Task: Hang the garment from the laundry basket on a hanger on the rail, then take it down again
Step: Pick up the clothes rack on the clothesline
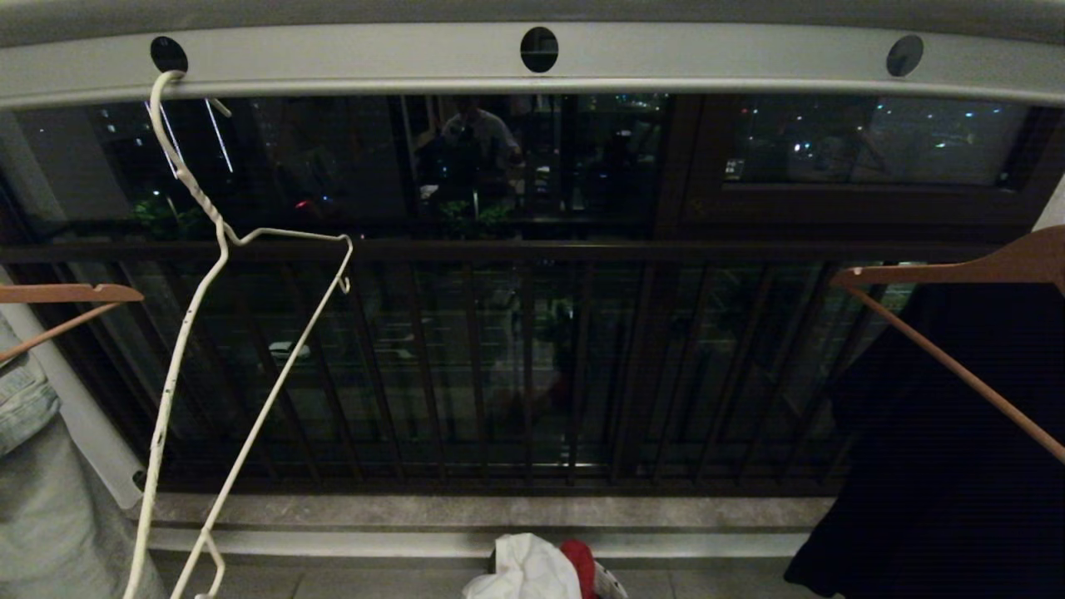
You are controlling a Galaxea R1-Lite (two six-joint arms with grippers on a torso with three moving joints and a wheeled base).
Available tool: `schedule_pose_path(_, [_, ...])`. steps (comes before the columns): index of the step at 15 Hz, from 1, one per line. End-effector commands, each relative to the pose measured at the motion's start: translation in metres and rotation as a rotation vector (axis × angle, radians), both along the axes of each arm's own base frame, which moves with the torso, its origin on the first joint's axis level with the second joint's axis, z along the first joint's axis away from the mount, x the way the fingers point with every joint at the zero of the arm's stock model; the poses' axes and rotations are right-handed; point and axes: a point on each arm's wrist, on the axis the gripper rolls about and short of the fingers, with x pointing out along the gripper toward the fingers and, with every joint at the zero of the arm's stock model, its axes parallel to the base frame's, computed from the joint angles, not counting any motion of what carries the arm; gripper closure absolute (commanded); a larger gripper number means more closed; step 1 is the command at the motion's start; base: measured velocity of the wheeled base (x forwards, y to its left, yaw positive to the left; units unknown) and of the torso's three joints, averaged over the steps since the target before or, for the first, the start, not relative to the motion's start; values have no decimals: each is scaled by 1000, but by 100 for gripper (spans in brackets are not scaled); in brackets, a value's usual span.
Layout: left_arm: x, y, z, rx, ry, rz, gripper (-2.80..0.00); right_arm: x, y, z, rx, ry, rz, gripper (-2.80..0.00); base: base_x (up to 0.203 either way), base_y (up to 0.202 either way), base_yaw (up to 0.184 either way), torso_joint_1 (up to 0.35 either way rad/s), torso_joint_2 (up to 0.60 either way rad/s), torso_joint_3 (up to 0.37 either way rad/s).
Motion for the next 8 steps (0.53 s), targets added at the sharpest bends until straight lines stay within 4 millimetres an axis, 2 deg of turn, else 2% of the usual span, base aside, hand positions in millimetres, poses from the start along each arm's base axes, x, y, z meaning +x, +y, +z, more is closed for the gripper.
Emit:
schedule_pose_path(1, [1, 0, -4, -1, 14, 0, 0, 0, 0, 0, 0, 2, 1, 0, 0, 0, 0, 0, 0, 0])
schedule_pose_path(8, [1, 0, -4, -1, 14, 0, 0, 0, 0, 0, 0, 2, 2, 0, 0, 0, 0, 0, 0, 0])
